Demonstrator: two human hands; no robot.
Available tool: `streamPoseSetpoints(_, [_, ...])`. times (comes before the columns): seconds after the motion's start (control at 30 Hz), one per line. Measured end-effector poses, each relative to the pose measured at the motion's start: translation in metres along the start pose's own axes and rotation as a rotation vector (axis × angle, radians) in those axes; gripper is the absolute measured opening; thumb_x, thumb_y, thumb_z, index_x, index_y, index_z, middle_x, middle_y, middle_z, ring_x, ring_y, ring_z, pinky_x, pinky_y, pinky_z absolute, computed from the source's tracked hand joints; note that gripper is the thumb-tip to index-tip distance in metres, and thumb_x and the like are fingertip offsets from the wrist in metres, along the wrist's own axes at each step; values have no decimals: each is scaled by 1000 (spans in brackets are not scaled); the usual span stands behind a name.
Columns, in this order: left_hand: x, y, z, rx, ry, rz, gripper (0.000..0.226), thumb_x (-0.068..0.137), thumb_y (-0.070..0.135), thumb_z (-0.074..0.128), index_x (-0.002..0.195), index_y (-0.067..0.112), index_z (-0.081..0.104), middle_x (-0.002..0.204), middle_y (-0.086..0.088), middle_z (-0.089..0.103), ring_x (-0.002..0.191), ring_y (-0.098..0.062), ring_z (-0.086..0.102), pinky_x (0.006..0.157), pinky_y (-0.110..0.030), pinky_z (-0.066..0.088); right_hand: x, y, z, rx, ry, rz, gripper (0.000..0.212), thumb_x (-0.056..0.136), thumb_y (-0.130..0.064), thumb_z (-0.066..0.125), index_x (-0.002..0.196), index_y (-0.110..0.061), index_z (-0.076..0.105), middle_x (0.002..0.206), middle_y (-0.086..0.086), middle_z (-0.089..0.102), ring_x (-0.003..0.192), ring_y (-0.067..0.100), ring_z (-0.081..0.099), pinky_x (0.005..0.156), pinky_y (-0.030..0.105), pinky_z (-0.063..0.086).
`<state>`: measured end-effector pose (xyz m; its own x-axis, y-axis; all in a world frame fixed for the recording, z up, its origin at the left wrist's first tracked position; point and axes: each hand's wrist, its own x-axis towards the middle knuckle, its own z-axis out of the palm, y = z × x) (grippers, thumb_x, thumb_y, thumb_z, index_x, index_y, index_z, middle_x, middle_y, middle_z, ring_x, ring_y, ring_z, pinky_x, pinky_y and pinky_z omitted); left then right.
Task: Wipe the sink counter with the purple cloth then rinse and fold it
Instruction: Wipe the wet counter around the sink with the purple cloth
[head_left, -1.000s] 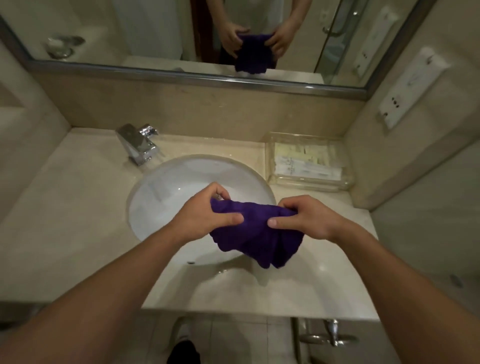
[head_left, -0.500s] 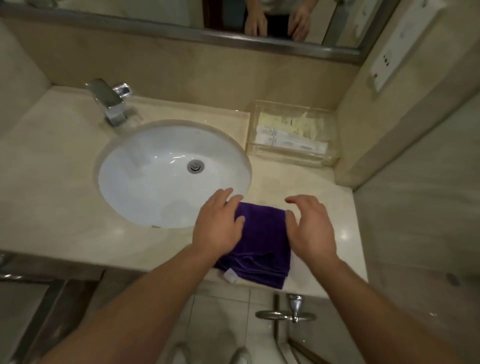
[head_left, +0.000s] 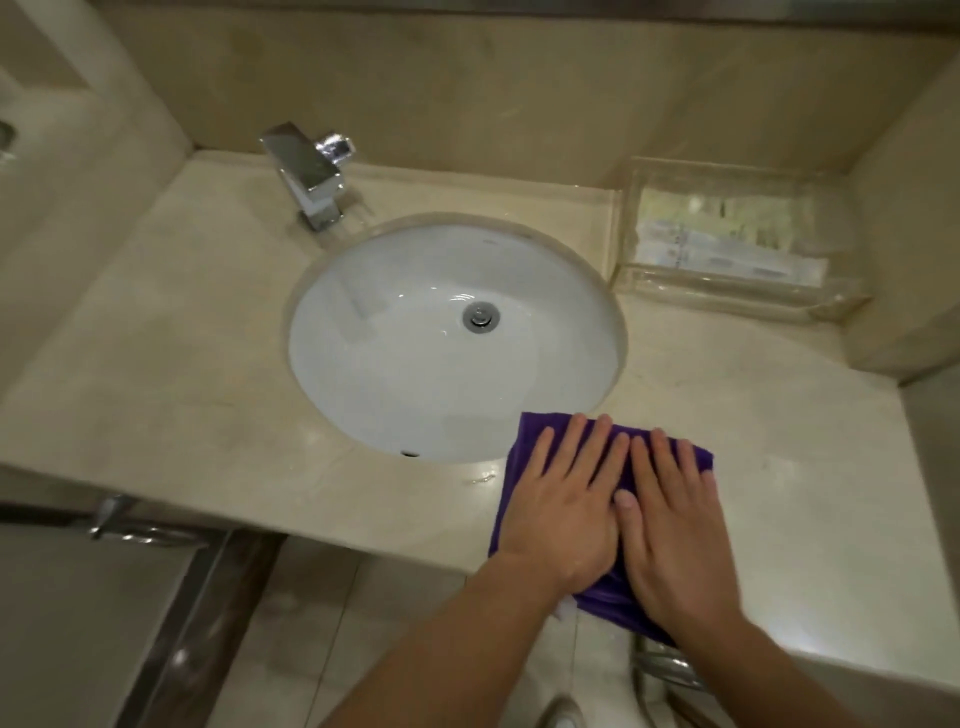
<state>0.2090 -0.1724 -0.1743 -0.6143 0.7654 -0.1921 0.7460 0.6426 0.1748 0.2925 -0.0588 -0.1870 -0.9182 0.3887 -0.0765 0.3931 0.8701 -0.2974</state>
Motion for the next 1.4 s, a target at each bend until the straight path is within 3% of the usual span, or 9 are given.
streamPoseSetpoints(0.2, [-68, -89, 3, 19, 77, -61, 62, 94, 36, 31, 153, 15, 32, 161, -5, 27, 150, -24, 22, 120, -46, 17, -12, -107, 32, 3, -1, -54, 62, 101, -40, 23, 148, -5, 43, 156, 15, 38, 146, 32, 32, 118, 47, 18])
streamPoseSetpoints(0.3, [-106, -147, 3, 79, 94, -100, 61, 92, 34, 36, 149, 13, 35, 156, -7, 38, 145, -24, 32, 114, -44, 19, -12, -173, 51, 13, -15, -109, 60, 100, -40, 27, 145, -6, 48, 153, 15, 42, 144, 32, 36, 116, 46, 17])
streamPoseSetpoints(0.43, [-142, -219, 3, 153, 125, -181, 58, 96, 33, 32, 150, 14, 28, 158, -6, 34, 146, -21, 27, 117, -41, 15, -5, -245, 73, 65, -40, -201, 62, 102, -43, 22, 151, -9, 37, 160, 14, 31, 150, 30, 22, 121, 45, 6])
streamPoseSetpoints(0.57, [-153, -238, 5, 114, 84, -263, 58, 100, 38, 14, 155, 22, 10, 163, 3, 8, 152, -15, 4, 121, -36, -2, -1, -261, 79, 45, -43, -255, 61, 105, -45, 13, 156, -15, 24, 164, 9, 19, 153, 25, 8, 123, 41, -3])
streamPoseSetpoints(0.83, [-141, -186, 11, 100, 117, -303, 61, 99, 40, 20, 154, 13, 24, 162, -6, 23, 150, -28, 21, 119, -51, 21, -8, -206, 59, 21, -122, -337, 58, 106, -44, 15, 159, -20, 12, 167, 0, 7, 153, 20, -5, 118, 40, -15])
streamPoseSetpoints(1.0, [-107, -96, 20, 92, 139, -240, 62, 97, 38, 26, 150, 9, 37, 158, -10, 33, 147, -33, 29, 116, -49, 17, -28, -119, 35, -12, -66, -248, 55, 104, -42, 24, 152, -20, 36, 160, 1, 33, 150, 21, 24, 123, 44, 4])
streamPoseSetpoints(1.17, [-68, 10, 27, 51, 112, -167, 62, 95, 40, 28, 148, 9, 41, 156, -11, 38, 145, -34, 34, 113, -50, 19, -52, -14, 3, -65, -76, -165, 55, 104, -41, 21, 152, -22, 39, 159, -1, 35, 148, 20, 29, 119, 45, 9])
streamPoseSetpoints(1.23, [-54, 51, 29, 20, 93, -126, 63, 96, 42, 24, 150, 11, 35, 158, -10, 33, 147, -33, 29, 117, -49, 16, -64, 26, -9, -81, -91, -109, 56, 105, -43, 14, 154, -24, 33, 161, -3, 29, 150, 18, 24, 119, 44, 6])
streamPoseSetpoints(1.4, [-22, 138, 27, 19, -18, 15, 65, 92, 46, -1, 152, 20, -8, 165, -4, -6, 152, -27, -9, 120, -47, -9, -96, 107, -35, -66, -71, 68, 56, 103, -46, 2, 154, -29, 18, 161, -9, 17, 151, 12, 15, 120, 39, 0])
